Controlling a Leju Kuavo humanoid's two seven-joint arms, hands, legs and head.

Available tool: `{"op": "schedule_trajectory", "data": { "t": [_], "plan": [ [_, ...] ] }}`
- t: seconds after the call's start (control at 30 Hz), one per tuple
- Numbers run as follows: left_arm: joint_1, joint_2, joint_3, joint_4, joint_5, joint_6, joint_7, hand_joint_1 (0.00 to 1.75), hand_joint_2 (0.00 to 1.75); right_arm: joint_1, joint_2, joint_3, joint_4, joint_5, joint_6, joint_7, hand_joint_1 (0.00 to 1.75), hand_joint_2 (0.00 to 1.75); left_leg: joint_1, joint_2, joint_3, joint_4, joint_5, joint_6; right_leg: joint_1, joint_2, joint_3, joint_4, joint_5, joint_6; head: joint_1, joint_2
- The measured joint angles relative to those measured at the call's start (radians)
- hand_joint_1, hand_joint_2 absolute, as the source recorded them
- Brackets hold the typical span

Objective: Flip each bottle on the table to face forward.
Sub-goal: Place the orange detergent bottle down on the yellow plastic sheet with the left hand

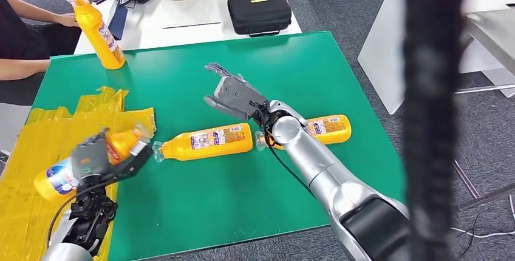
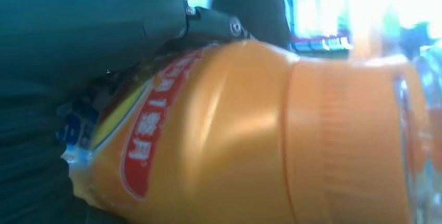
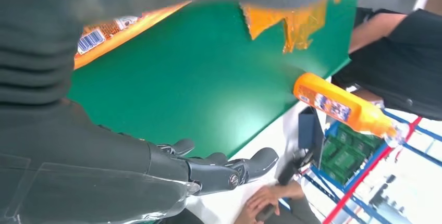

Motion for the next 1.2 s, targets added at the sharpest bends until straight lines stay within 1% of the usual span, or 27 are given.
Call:
{"op": "schedule_trajectory", "data": {
  "t": [0.07, 0.1, 0.2, 0.23, 0.33, 0.5, 0.6, 0.7, 0.77, 0.93, 1.0, 1.13, 1.2],
  "plan": [
    [-0.035, 0.008, -0.015, 0.076, 0.009, -0.034, 0.002, 1.75, 1.75, -0.012, 0.001, 0.006, 0.021, 0.001, 0.006, 0.0, 0.0, 1.75, 0.0, -0.002, 0.0, 0.0, 0.0, 0.0, 0.0, -0.001, 0.001, 0.0, 0.0, 0.0, 0.0, 0.0],
    [-0.052, 0.011, -0.019, 0.104, 0.014, -0.051, 0.001, 1.6, 1.75, -0.018, 0.002, 0.009, 0.031, 0.002, 0.009, 0.0, 0.0, 1.75, -0.001, -0.003, 0.001, 0.0, 0.0, 0.0, -0.001, -0.001, 0.002, 0.0, 0.0, 0.0, 0.0, 0.0],
    [-0.095, 0.021, -0.025, 0.174, 0.027, -0.09, -0.005, 0.29, 1.75, -0.033, 0.007, 0.021, 0.058, 0.004, 0.013, 0.0, 0.0, 1.75, -0.001, -0.005, 0.004, 0.0, 0.0, 0.0, -0.001, -0.003, 0.005, 0.0, -0.001, 0.0, 0.0, 0.0],
    [-0.105, 0.023, -0.028, 0.192, 0.029, -0.098, -0.007, 0.0, 1.31, -0.037, 0.009, 0.024, 0.064, 0.005, 0.014, 0.0, 0.0, 1.75, -0.001, -0.005, 0.005, 0.0, 0.0, 0.0, -0.001, -0.003, 0.006, 0.0, -0.001, 0.0, 0.0, 0.0],
    [-0.124, 0.03, -0.033, 0.227, 0.04, -0.117, -0.008, 0.0, 0.0, -0.044, 0.013, 0.034, 0.081, 0.021, 0.024, 0.01, 0.0, 1.75, 0.0, -0.005, 0.007, -0.001, 0.0, -0.001, -0.001, -0.003, 0.008, 0.0, -0.001, -0.001, 0.0, 0.0],
    [-0.137, 0.042, -0.03, 0.258, 0.069, -0.139, -0.005, 0.0, 0.0, -0.054, 0.025, 0.073, 0.118, 0.066, 0.044, 0.035, 0.0, 1.75, 0.0, -0.005, 0.009, -0.001, 0.003, -0.003, 0.0, -0.003, 0.009, 0.001, 0.001, -0.003, 0.0, 0.0],
    [-0.136, 0.045, -0.017, 0.264, 0.115, -0.124, -0.045, 0.0, 0.0, -0.06, 0.034, 0.105, 0.149, 0.107, 0.069, 0.066, 0.0, 1.75, 0.001, -0.006, 0.008, -0.001, 0.004, -0.003, 0.0, -0.004, 0.009, 0.001, 0.001, -0.003, 0.0, 0.0],
    [-0.137, 0.046, 0.013, 0.266, 0.194, -0.105, -0.13, 0.0, 0.0, -0.064, 0.038, 0.141, 0.189, 0.151, 0.082, 0.101, 0.0, 1.75, 0.0, -0.007, 0.008, -0.001, 0.005, -0.002, 0.0, -0.005, 0.009, 0.001, 0.001, -0.003, 0.0, 0.0],
    [-0.141, 0.046, 0.039, 0.267, 0.26, -0.115, -0.203, 0.0, 0.0, -0.067, 0.041, 0.163, 0.222, 0.181, 0.081, 0.126, 0.0, 1.75, 0.0, -0.007, 0.008, -0.001, 0.005, -0.002, 0.0, -0.005, 0.009, 0.001, 0.001, -0.003, 0.0, 0.0],
    [-0.161, 0.041, 0.117, 0.257, 0.464, -0.228, -0.437, 0.0, 0.0, -0.075, 0.055, 0.2, 0.308, 0.232, 0.067, 0.175, 0.0, 1.75, 0.0, -0.007, 0.008, -0.001, 0.006, -0.002, 0.0, -0.006, 0.009, 0.001, 0.002, -0.003, 0.0, 0.0],
    [-0.165, 0.035, 0.144, 0.247, 0.539, -0.275, -0.515, 0.0, 0.0, -0.075, 0.061, 0.207, 0.333, 0.245, 0.058, 0.19, 0.0, 1.75, 0.0, -0.007, 0.008, -0.001, 0.007, -0.003, 0.0, -0.006, 0.008, 0.001, 0.003, -0.003, 0.0, 0.0],
    [-0.167, 0.027, 0.18, 0.229, 0.62, -0.326, -0.595, 0.0, 0.0, -0.075, 0.069, 0.218, 0.366, 0.259, 0.046, 0.203, 0.0, 1.75, 0.0, -0.004, 0.006, -0.001, 0.007, -0.003, 0.0, -0.005, 0.006, 0.001, 0.005, -0.005, 0.0, 0.0],
    [-0.163, 0.021, 0.197, 0.206, 0.72, -0.379, -0.664, 0.0, 0.0, -0.075, 0.07, 0.219, 0.379, 0.27, 0.03, 0.213, 0.0, 1.75, 0.0, -0.004, 0.005, 0.0, 0.007, -0.003, 0.0, -0.005, 0.004, 0.001, 0.005, -0.005, 0.0, 0.0]
  ]
}}
